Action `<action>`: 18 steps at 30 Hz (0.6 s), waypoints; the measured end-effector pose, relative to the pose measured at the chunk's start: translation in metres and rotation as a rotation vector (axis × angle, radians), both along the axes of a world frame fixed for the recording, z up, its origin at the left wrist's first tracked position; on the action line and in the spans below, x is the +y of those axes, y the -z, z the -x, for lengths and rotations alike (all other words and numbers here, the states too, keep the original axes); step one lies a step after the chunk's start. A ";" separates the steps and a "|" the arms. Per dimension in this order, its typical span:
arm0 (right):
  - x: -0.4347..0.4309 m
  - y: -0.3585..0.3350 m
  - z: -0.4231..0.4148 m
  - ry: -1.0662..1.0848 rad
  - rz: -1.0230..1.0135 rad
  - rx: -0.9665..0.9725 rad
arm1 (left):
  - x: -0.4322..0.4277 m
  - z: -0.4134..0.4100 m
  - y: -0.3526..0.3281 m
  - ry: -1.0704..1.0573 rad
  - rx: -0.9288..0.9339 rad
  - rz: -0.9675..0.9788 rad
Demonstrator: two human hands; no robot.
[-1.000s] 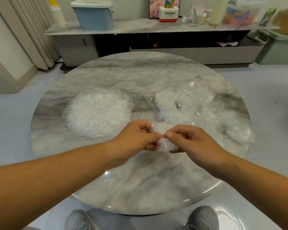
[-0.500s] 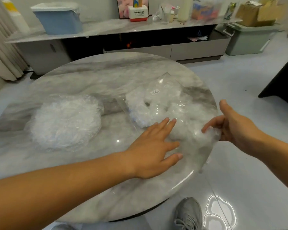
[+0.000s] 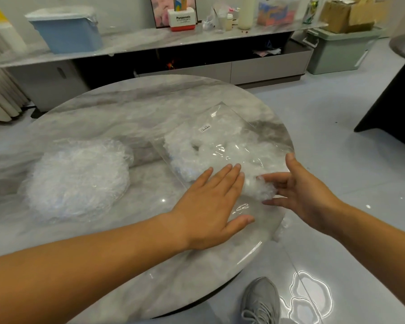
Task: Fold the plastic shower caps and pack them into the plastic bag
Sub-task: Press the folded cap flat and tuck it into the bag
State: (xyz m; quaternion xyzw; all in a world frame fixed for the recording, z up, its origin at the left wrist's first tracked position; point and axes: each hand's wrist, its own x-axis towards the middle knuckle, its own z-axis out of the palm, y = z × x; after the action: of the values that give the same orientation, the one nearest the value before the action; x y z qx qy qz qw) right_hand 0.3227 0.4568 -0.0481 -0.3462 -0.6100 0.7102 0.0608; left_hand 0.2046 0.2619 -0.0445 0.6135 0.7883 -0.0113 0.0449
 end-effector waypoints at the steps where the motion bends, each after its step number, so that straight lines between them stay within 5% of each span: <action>1: -0.002 0.000 0.002 -0.001 0.077 0.054 | 0.000 -0.001 -0.001 0.006 -0.010 0.011; 7: -0.016 0.003 0.028 -0.045 0.300 0.202 | -0.003 0.002 -0.006 0.044 -0.166 0.042; 18: -0.035 -0.020 0.081 0.357 0.667 0.369 | -0.015 0.015 -0.004 0.067 -0.227 -0.054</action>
State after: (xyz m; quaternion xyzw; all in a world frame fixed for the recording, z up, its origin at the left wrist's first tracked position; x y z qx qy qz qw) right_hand 0.2417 0.4221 -0.0280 -0.3142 -0.2561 0.8971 0.1757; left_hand 0.1898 0.2466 -0.0406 0.6379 0.7572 0.0779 0.1168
